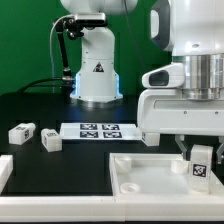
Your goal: Assemble square table
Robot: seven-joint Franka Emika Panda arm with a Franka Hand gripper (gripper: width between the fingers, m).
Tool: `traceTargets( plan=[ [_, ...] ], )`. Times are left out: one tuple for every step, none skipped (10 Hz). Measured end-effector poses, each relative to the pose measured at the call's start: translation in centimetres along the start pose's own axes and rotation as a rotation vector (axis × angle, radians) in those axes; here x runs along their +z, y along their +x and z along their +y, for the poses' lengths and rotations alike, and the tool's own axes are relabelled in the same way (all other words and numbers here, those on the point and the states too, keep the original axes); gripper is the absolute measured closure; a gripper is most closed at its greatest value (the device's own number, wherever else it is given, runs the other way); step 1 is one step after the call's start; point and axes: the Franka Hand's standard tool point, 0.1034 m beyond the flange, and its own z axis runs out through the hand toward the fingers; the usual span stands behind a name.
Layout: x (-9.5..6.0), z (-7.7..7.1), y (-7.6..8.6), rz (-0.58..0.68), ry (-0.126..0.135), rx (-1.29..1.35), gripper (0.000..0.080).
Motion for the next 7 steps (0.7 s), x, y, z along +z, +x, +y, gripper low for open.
traceTargets(
  plan=[
    [0.08,0.03,-0.13,-0.017,0.01,0.205,0.0504],
    [0.21,-0.06,-0.29,-0.045,0.03,0.413,0.0505],
    [0.32,-0.24,-0.22,-0.075,0.064,0.606,0.0505],
    [0.3,-0.12,-0.12,-0.096,0.082,0.704,0.0505],
    [0.32,-0.16,-0.17,-0.098,0.081,0.733,0.0505],
    [0.34,-0.25,-0.28,-0.101,0.078,0.794,0.0505],
    [0.34,-0.24,-0.27,-0.1,0.079,0.768,0.0505]
  ],
)
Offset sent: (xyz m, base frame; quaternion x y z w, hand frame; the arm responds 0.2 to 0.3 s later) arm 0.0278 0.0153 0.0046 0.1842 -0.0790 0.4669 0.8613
